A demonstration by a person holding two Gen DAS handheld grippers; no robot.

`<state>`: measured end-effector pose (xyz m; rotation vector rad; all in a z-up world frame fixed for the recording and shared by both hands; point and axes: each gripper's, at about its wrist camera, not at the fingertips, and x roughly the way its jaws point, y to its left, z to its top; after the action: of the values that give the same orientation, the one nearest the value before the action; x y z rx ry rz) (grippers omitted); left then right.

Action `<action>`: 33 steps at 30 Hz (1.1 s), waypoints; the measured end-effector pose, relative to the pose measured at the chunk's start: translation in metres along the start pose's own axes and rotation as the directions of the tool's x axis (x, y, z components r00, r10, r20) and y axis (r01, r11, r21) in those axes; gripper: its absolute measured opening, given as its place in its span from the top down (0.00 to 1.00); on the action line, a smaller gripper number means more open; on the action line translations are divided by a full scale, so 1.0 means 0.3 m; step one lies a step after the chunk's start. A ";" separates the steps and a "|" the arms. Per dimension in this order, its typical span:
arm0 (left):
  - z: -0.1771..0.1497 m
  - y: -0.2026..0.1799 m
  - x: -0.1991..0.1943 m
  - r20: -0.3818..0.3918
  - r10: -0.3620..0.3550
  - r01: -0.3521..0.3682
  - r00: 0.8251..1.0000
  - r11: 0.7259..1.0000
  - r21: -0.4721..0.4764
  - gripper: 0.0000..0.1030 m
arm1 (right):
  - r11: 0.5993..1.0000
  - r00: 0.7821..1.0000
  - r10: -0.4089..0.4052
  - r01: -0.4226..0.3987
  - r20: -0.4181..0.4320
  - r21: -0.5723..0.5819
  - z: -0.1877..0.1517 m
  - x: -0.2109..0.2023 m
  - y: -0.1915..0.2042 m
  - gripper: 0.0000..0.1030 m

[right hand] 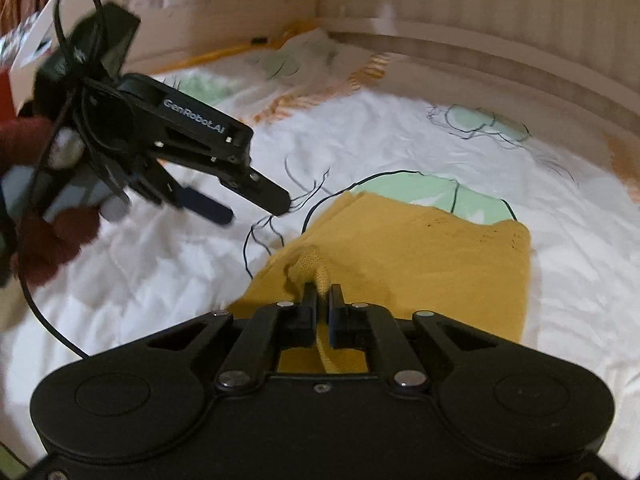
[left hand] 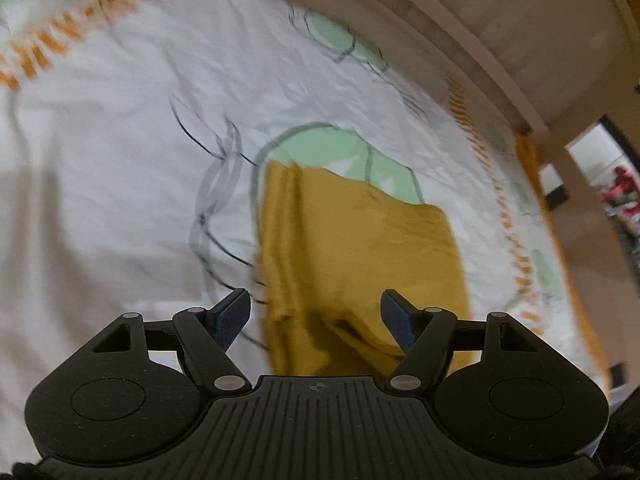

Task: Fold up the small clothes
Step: 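Fold the held edge over while the left gripper closes on the sweater too, then open the right gripper to release the folded sweater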

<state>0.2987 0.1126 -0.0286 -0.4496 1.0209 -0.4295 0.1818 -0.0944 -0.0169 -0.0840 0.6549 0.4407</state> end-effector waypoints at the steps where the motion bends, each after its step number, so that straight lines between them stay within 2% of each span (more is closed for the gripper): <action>1: 0.008 -0.001 0.019 -0.022 -0.028 0.028 0.999 0.999 -0.019 0.32 | 1.000 1.000 0.002 -0.002 0.003 0.012 -0.003 -0.005 -0.006 0.90; 3: 0.017 -0.007 0.061 -0.061 -0.055 0.053 0.997 0.998 -0.046 0.32 | 1.000 1.000 0.004 -0.004 0.011 0.023 -0.008 -0.016 -0.007 0.90; 8: 0.029 -0.034 0.139 -0.121 -0.052 0.046 0.991 0.997 -0.056 0.32 | 0.999 0.999 0.019 -0.020 0.026 0.046 -0.005 -0.028 -0.011 0.90; 14: 0.048 -0.064 0.140 -0.092 -0.068 0.062 0.993 0.996 -0.071 0.32 | 0.998 0.999 0.028 -0.030 0.032 0.056 -0.007 -0.032 -0.028 0.90; 19: 0.055 -0.065 0.195 -0.140 -0.023 0.014 0.990 0.998 -0.066 0.32 | 0.997 0.999 0.035 -0.037 0.031 0.061 -0.015 -0.034 -0.030 0.90; 25: 0.086 -0.040 0.274 -0.165 -0.091 0.070 0.982 0.989 -0.128 0.33 | 0.997 0.999 0.040 -0.041 0.020 0.060 -0.019 -0.023 -0.037 0.90; 26: 0.091 -0.039 0.287 -0.166 -0.087 0.065 0.982 0.990 -0.129 0.43 | 0.997 0.999 0.040 -0.041 0.018 0.061 -0.020 -0.021 -0.037 0.90; 27: 0.092 -0.040 0.290 -0.148 -0.074 0.056 0.986 0.991 -0.122 0.59 | 0.997 0.999 0.040 -0.041 0.016 0.061 -0.023 -0.019 -0.035 0.90; 28: 0.092 -0.046 0.288 -0.129 -0.038 0.025 0.991 0.995 -0.101 0.90 | 0.997 0.999 0.038 -0.039 0.014 0.059 -0.025 -0.017 -0.033 0.90; 30: 0.091 -0.074 0.270 -0.116 0.011 -0.013 0.993 1.000 -0.018 0.88 | 0.998 0.999 0.036 -0.036 0.013 0.058 -0.026 -0.016 -0.029 0.90; 33: 0.087 -0.116 0.192 -0.068 0.010 -0.004 0.998 0.996 0.086 0.89 | 0.997 0.998 0.044 -0.046 0.032 0.066 -0.019 -0.034 -0.017 0.90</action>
<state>0.3434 0.0568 -0.0389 -0.3567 1.0658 -0.4835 0.1734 -0.1039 -0.0154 0.0006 0.6414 0.4629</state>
